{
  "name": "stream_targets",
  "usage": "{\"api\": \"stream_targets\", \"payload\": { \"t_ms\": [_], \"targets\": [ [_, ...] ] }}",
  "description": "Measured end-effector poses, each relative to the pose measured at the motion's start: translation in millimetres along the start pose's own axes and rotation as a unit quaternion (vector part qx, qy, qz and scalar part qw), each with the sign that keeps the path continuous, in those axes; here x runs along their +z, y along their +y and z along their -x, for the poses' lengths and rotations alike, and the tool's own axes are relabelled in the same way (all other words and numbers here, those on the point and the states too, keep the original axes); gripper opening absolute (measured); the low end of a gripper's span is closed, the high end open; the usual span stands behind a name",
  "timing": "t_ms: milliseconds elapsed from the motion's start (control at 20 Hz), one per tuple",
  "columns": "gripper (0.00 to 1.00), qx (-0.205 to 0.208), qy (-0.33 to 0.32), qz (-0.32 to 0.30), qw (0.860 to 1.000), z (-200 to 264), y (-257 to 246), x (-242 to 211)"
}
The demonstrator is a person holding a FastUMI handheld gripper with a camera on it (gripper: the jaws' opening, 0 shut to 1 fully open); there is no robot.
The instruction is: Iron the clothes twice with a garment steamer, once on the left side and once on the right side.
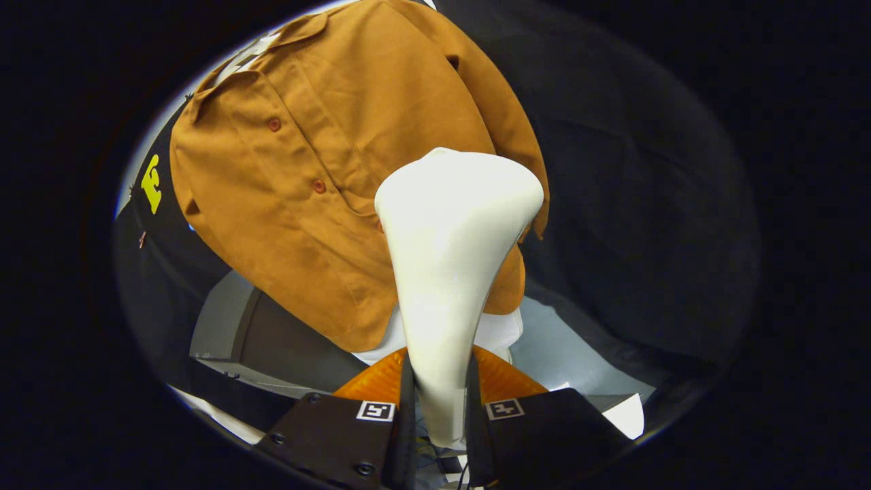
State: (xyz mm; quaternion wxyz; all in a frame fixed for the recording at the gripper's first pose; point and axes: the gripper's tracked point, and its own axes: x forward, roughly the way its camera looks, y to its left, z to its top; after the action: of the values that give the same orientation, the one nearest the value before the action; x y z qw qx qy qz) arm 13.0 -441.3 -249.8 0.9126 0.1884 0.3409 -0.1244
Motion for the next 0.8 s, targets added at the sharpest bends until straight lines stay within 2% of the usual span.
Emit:
{"api": "stream_targets", "payload": {
  "t_ms": [150,350,600,800],
  "targets": [
    [0.33,-0.013,-0.066,0.021,0.998,41,42,21],
    [0.33,-0.02,-0.131,0.058,0.99,69,115,34],
    [0.33,0.003,-0.175,0.079,0.981,94,204,35],
    [0.33,0.037,-0.181,0.099,0.978,92,281,28]
  ]
}}
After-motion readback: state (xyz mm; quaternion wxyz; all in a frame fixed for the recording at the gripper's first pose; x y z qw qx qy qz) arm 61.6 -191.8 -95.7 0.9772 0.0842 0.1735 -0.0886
